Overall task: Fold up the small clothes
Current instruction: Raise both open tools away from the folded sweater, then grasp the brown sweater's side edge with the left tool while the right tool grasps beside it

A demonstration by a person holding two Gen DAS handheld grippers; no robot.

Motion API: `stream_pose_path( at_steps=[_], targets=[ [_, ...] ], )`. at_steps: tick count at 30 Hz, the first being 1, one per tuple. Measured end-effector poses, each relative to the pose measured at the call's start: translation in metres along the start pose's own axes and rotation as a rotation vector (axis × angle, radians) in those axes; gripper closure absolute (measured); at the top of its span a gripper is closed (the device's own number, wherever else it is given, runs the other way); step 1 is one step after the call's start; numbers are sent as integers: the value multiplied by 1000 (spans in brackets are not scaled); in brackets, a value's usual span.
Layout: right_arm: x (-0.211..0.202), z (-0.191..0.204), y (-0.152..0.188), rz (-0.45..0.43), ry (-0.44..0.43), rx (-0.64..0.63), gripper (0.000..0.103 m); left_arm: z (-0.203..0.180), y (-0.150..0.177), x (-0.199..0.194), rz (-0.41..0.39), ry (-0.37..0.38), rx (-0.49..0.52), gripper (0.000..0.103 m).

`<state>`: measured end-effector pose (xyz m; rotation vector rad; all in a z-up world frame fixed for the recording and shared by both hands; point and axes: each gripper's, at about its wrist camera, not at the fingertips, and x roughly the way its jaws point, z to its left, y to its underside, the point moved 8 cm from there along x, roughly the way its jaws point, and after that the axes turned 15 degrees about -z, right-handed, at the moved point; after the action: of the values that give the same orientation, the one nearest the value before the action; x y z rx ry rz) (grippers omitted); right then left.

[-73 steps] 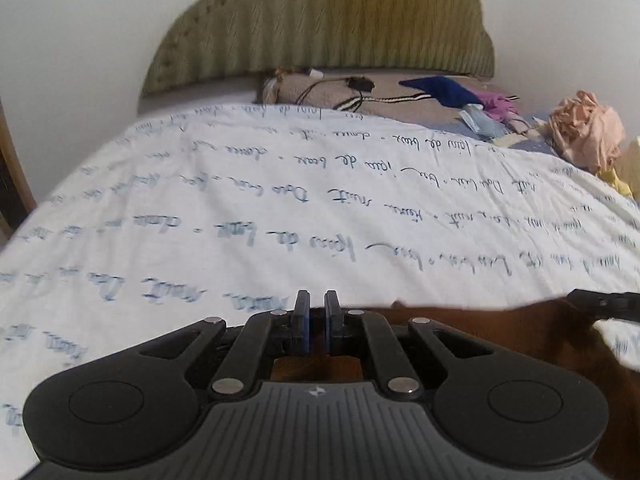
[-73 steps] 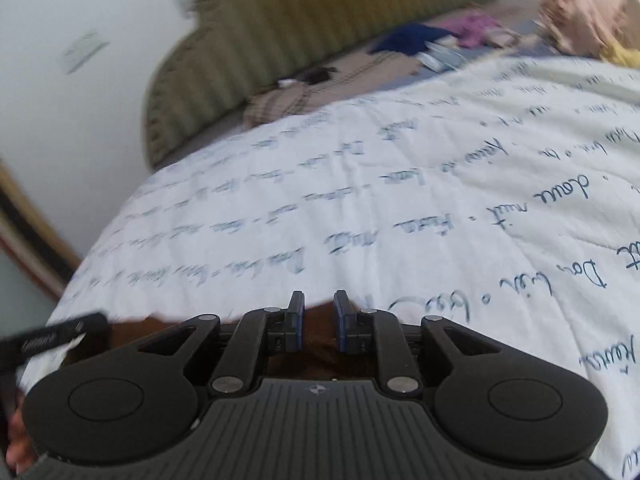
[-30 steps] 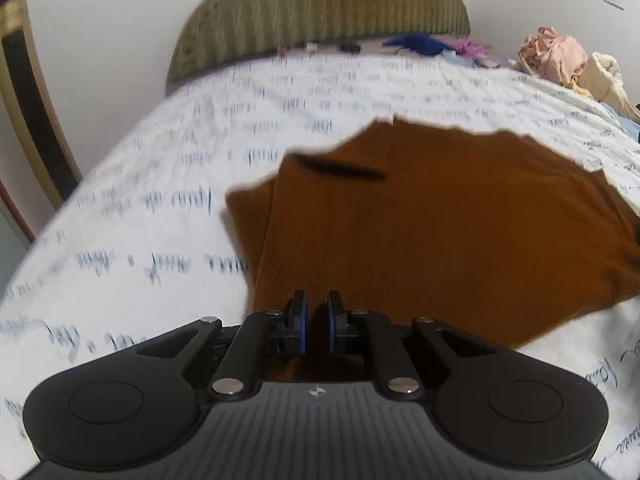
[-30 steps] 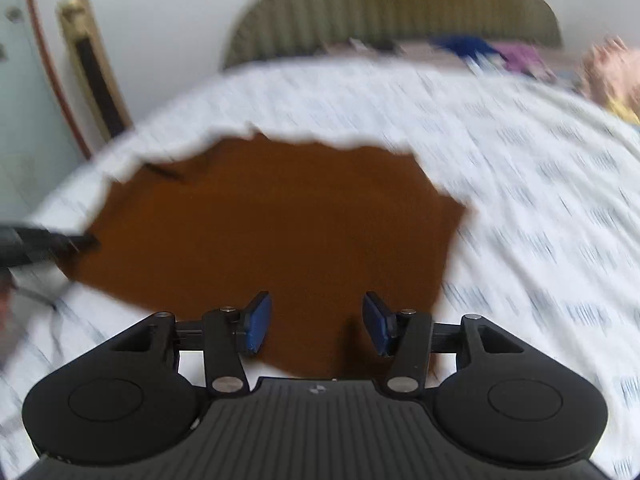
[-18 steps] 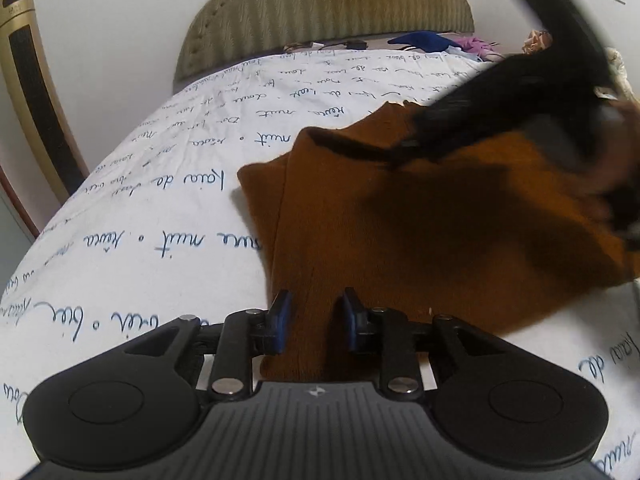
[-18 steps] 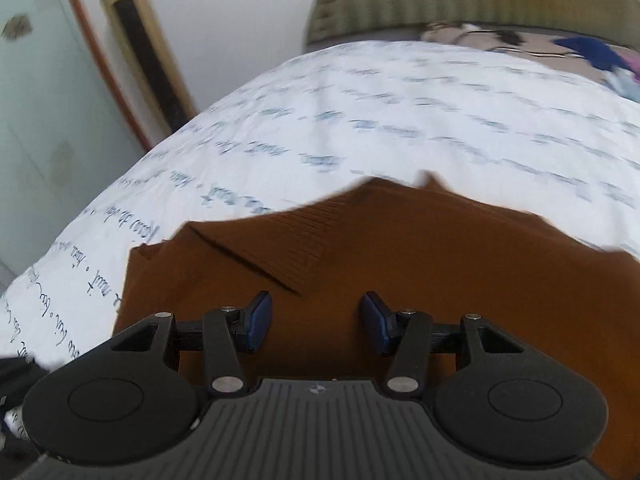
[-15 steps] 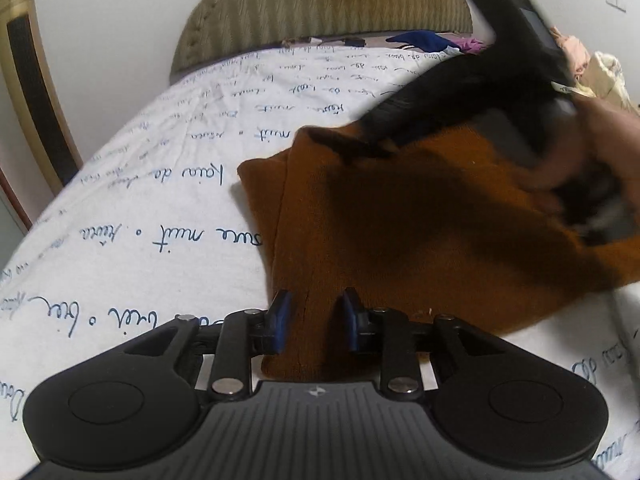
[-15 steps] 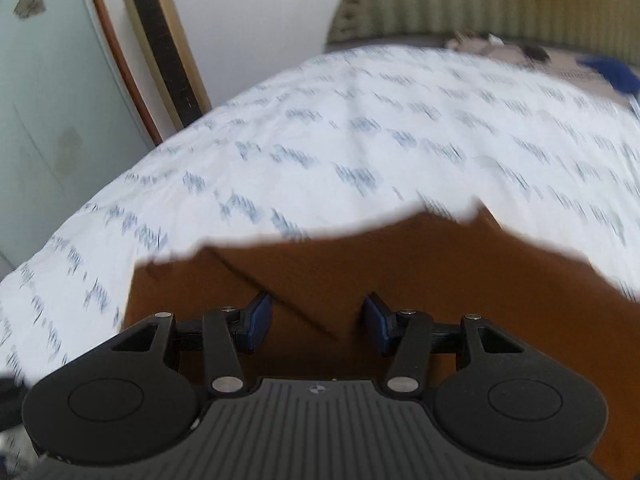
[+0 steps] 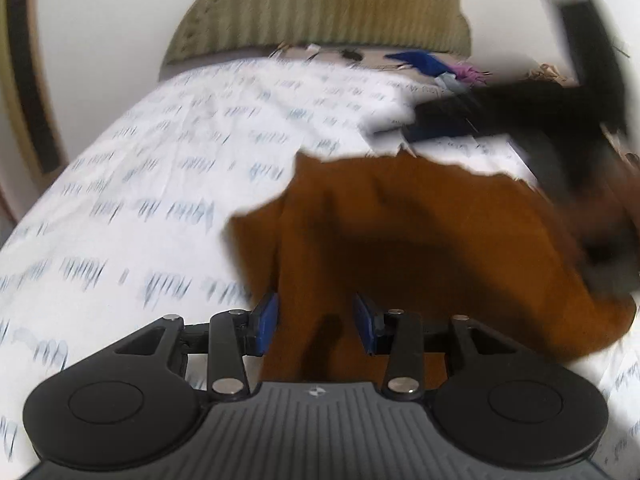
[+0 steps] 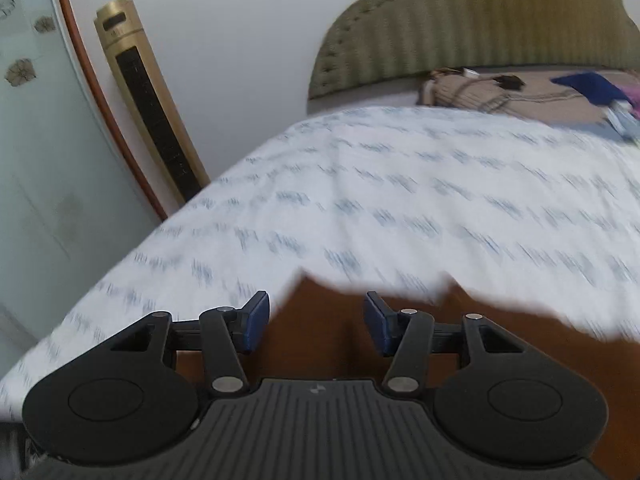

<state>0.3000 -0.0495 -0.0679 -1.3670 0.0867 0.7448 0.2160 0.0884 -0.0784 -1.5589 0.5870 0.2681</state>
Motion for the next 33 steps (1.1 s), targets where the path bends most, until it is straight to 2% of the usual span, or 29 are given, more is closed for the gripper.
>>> stream_pose_path(
  at_steps=[3, 5, 8, 9, 10, 13, 16, 17, 19, 22, 23, 25, 27, 29, 30, 31, 33],
  targets=[
    [-61, -49, 33, -23, 153, -1, 46, -8, -7, 30, 5, -4, 15, 57],
    [-101, -84, 52, -32, 282, -26, 45, -9, 3, 49, 56, -19, 35, 57],
    [-142, -133, 93, 54, 432, -52, 43, -9, 15, 47, 10, -19, 69, 58],
    [-152, -146, 108, 62, 444, -38, 42, -12, 18, 44, 2, -26, 102, 57],
    [-162, -150, 114, 20, 414, -37, 42, -14, 22, 41, -4, -38, 125, 57],
    [-170, -152, 108, 16, 424, 15, 41, -19, 21, 31, -9, -59, 153, 57],
    [-177, -136, 80, -68, 380, 55, 40, -7, 7, 19, -21, -34, 68, 56],
    [-178, -129, 72, -95, 364, 51, 37, -1, 2, 14, -33, -42, 43, 56],
    [-172, -121, 71, -72, 349, 47, 32, 11, 1, 13, -28, -101, 43, 48],
    [-150, -128, 97, 47, 392, 42, 32, 29, 10, 8, 11, -137, 30, 48],
    [-149, -130, 103, 55, 406, 52, 33, 34, 12, 4, 12, -136, 13, 48],
    [-160, -121, 96, -10, 403, 62, 34, 45, 13, -6, -1, -144, 2, 47],
    [-168, -104, 83, -60, 360, 80, 34, 57, 10, -14, -23, -175, 5, 47],
    [-169, -77, 77, -77, 289, 67, 32, 70, 6, -17, -28, -200, -22, 35],
    [-170, -63, 74, -76, 252, 48, 32, 76, 3, -17, -31, -201, -47, 25],
    [-167, -44, 75, -71, 210, 23, 30, 80, 0, -17, -39, -193, -78, 21],
    [-159, -5, 84, -49, 127, -23, 29, 86, -5, -10, -54, -168, -136, 21]
  ],
)
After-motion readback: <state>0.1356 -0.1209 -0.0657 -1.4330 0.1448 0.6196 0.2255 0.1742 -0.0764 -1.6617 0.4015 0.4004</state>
